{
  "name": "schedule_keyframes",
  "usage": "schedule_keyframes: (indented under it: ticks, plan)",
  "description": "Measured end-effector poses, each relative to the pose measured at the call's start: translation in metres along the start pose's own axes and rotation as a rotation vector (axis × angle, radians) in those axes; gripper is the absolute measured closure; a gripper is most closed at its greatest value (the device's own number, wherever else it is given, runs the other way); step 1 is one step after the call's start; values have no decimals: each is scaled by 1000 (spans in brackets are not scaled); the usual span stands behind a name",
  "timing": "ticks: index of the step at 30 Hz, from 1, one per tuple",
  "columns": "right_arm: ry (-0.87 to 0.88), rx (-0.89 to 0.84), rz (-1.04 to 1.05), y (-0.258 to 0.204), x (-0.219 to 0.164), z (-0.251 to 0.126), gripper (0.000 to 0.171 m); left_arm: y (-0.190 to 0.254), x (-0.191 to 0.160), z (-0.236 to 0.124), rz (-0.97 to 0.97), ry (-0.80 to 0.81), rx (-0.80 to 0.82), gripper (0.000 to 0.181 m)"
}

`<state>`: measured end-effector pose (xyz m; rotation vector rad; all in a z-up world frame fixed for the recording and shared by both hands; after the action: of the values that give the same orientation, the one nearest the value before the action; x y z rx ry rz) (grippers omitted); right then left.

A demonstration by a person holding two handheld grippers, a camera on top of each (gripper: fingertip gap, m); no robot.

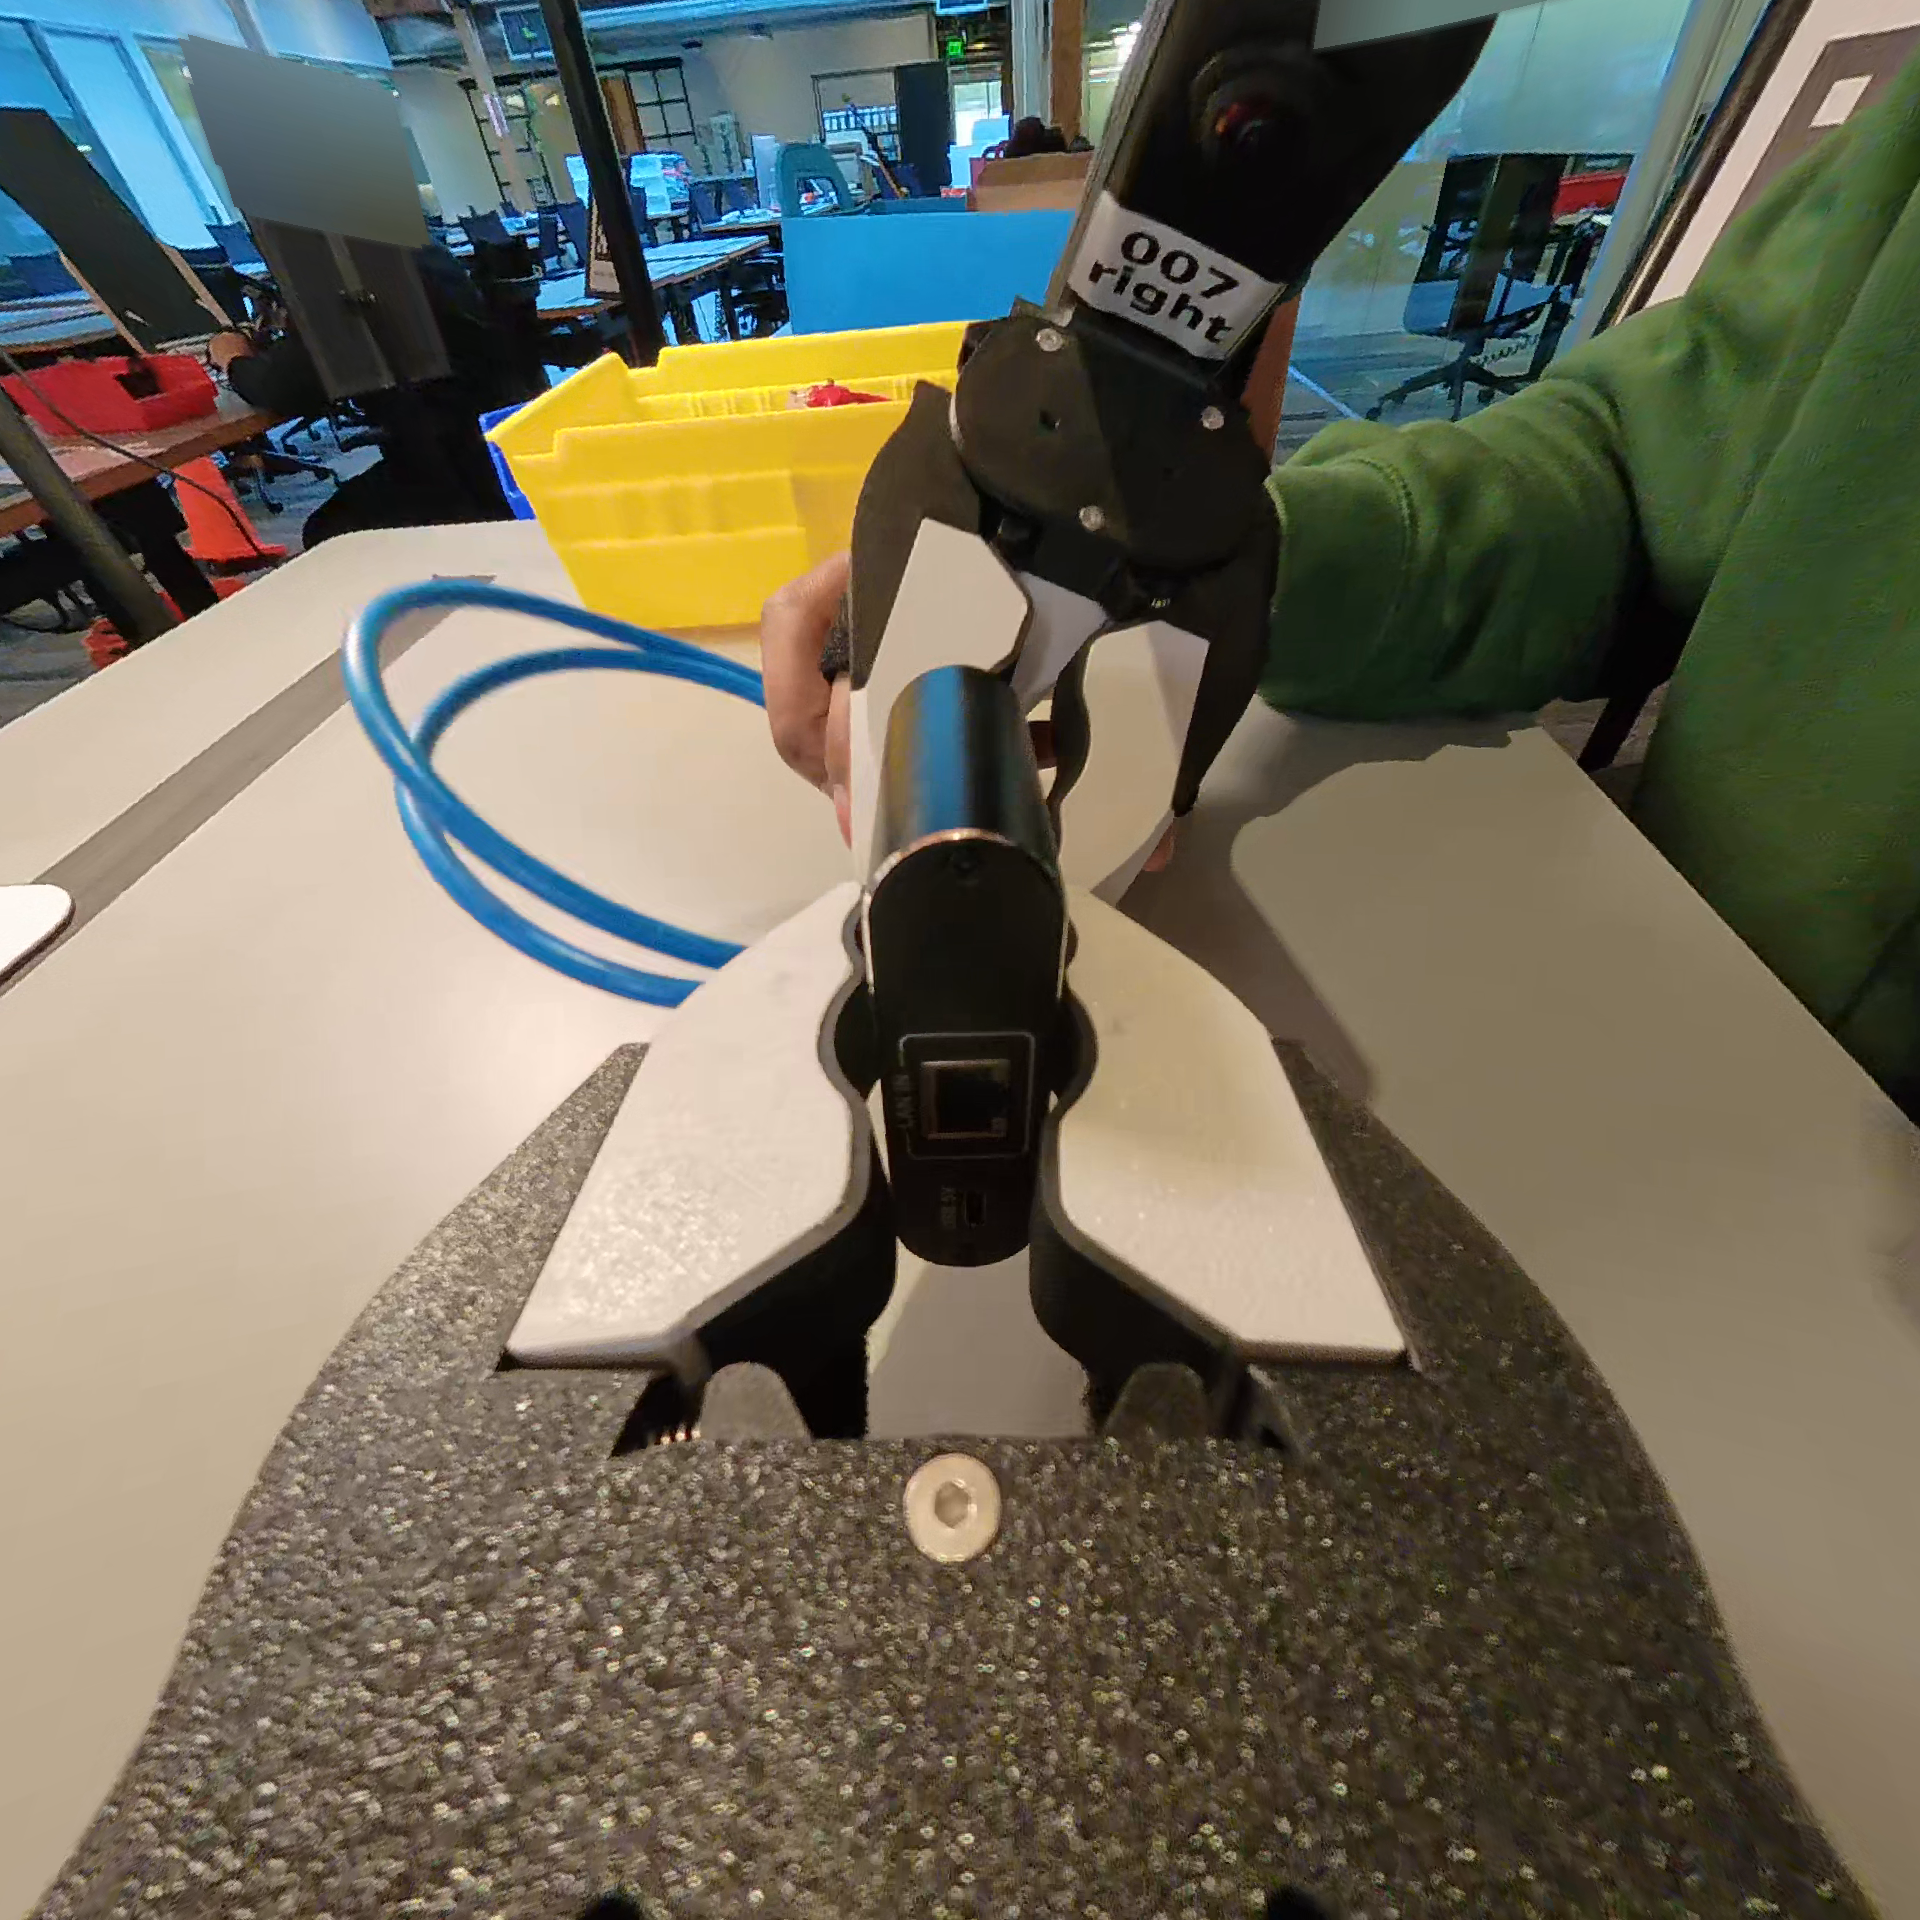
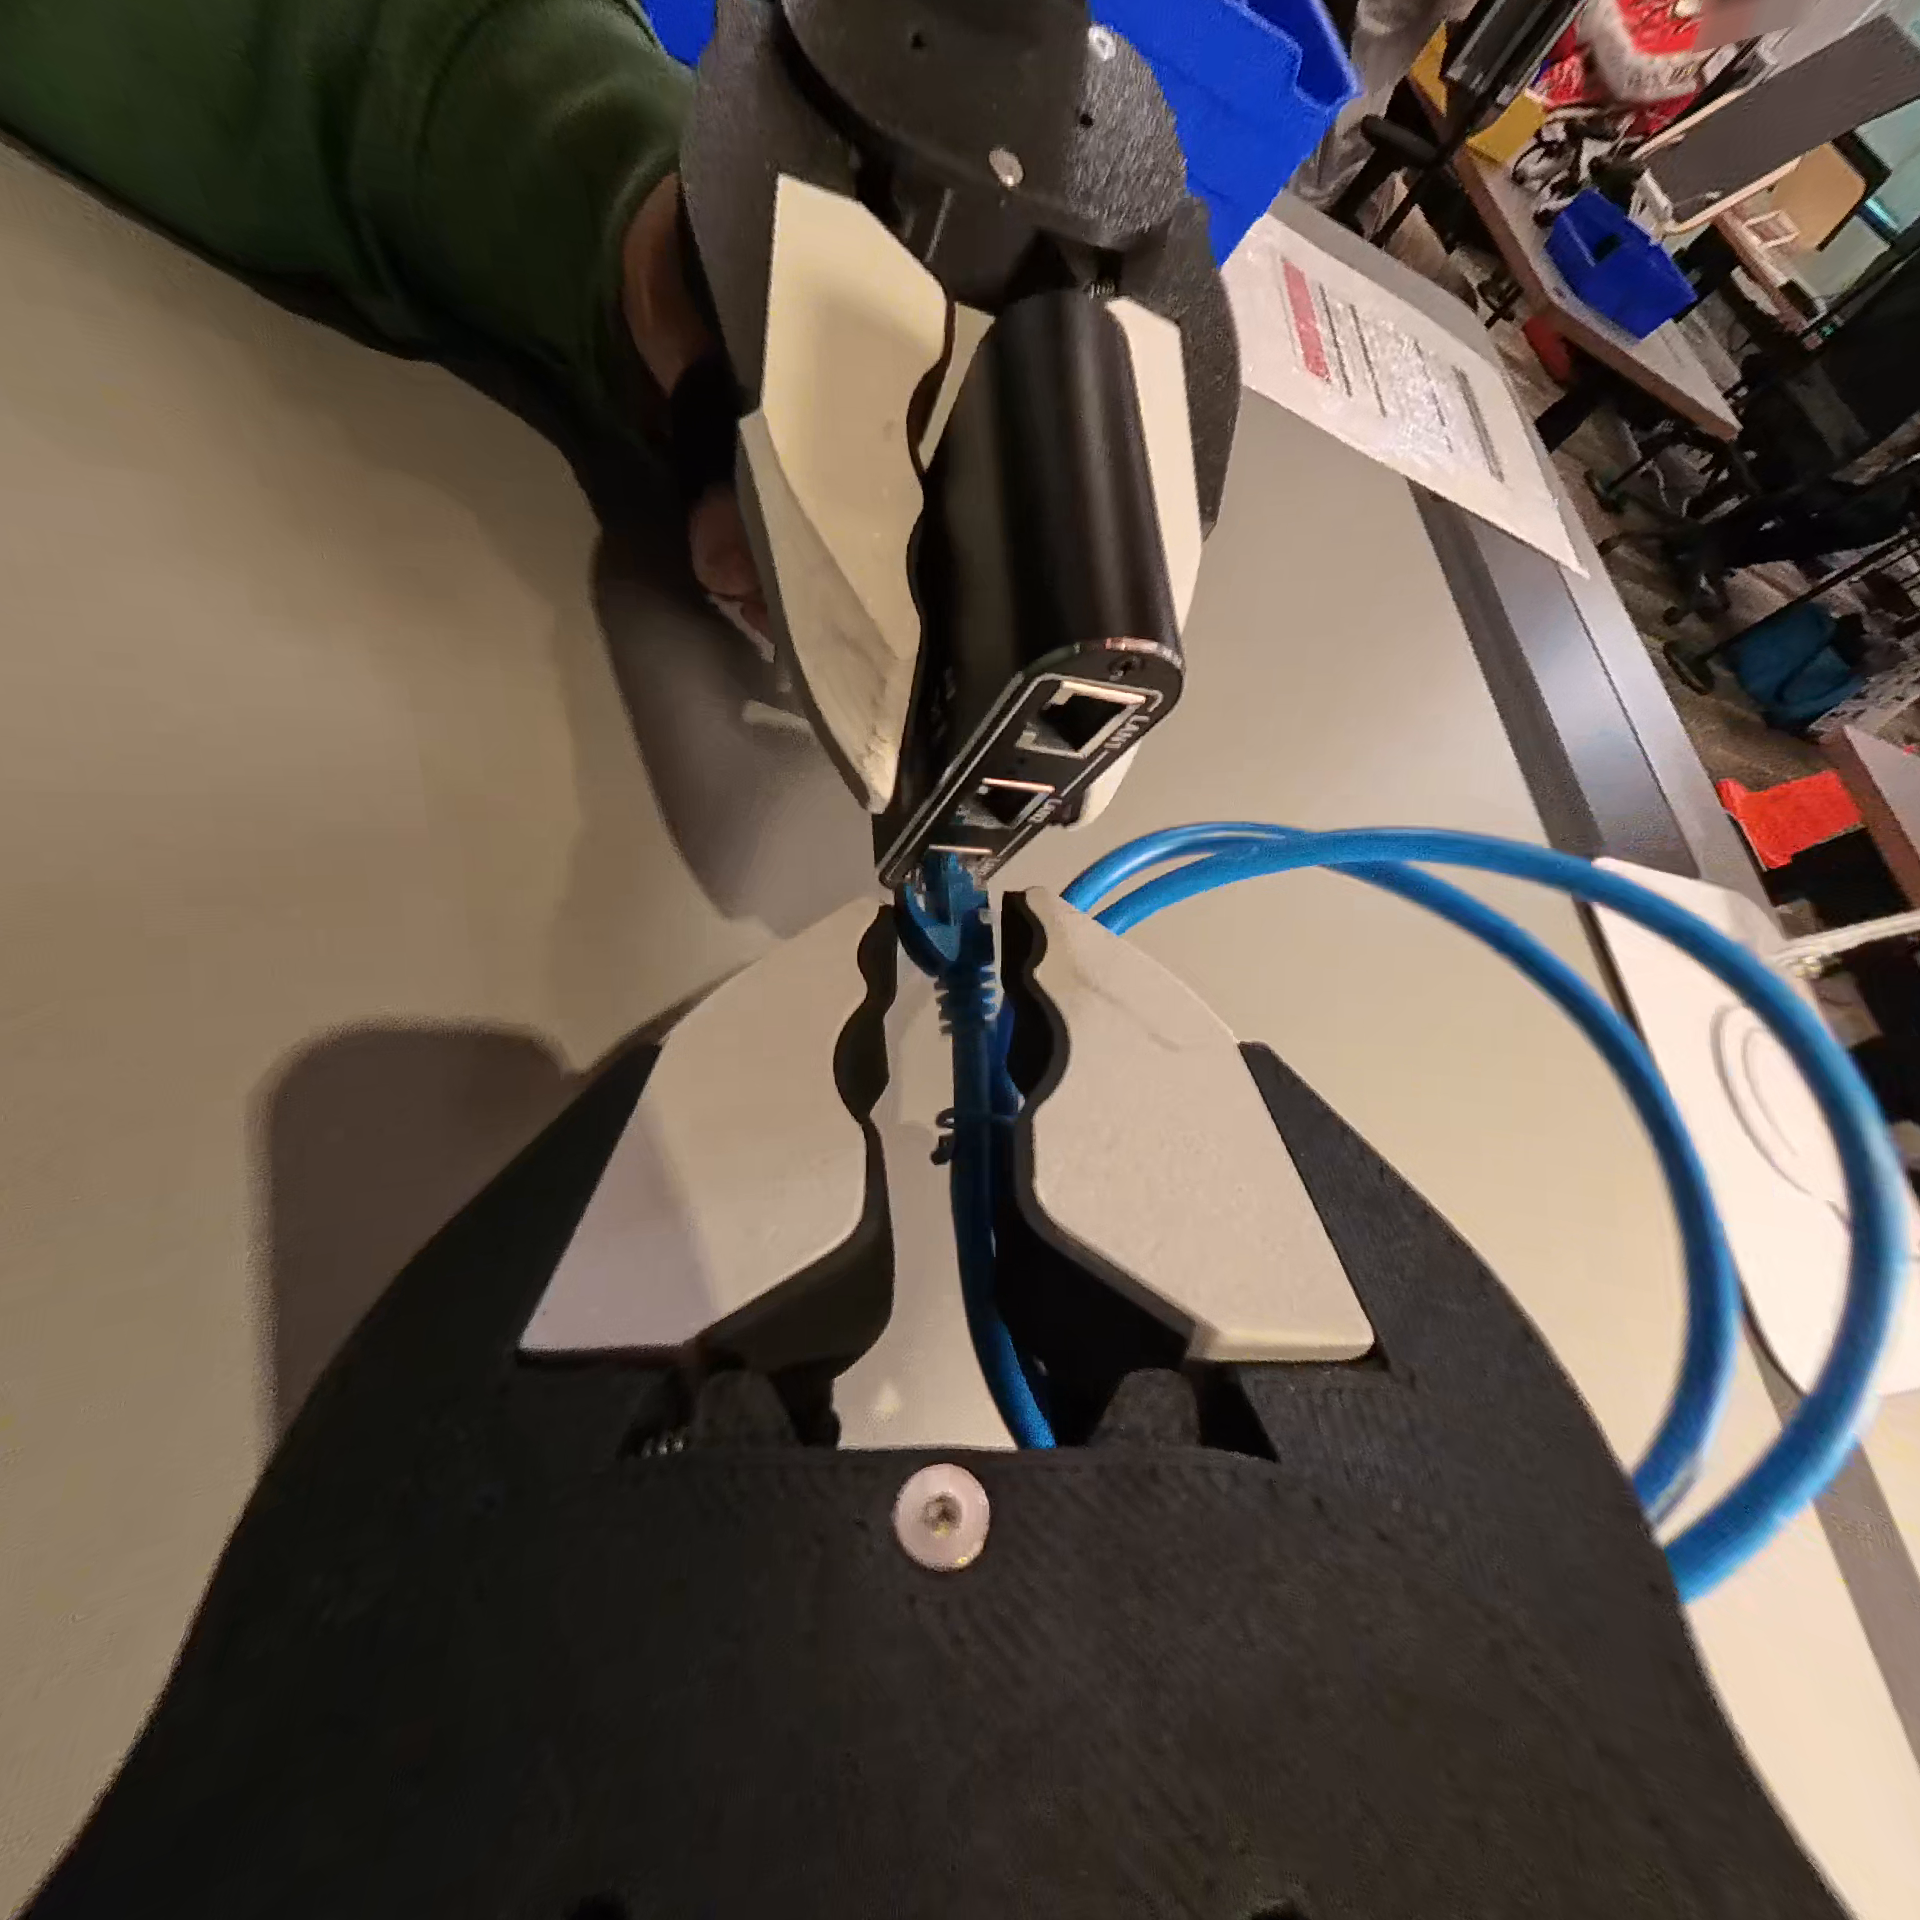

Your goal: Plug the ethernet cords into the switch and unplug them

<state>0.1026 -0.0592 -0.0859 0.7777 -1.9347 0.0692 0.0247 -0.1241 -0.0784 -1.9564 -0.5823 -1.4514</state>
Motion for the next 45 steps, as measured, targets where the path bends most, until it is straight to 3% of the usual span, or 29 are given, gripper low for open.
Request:
schedule_keyframes:
  ticks: [20, 31, 45]
  plan:
    - [65, -52, -37, -5, 1, 6, 154, 7, 2, -4, 189, 49, 45, 153]
    - [48, -213, 9, 1, 9, 6, 157, 6, 7, -4, 351, -3, 156, 152]
    - [8, -196, -74, 1, 4, 3, 157, 6, -9, -4, 472, -166, 199, 153]
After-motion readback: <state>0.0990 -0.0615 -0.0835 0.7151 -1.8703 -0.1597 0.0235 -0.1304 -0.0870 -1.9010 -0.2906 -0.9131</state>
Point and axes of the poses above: each gripper's, where its closed fingertips meet, z out along the fingers, x out of its top, y = z × x across the jaws, the point moved 6 cm from there along -z, back along the fingers, and after that the axes turned 9 degrees about z, right-handed, at the moved point
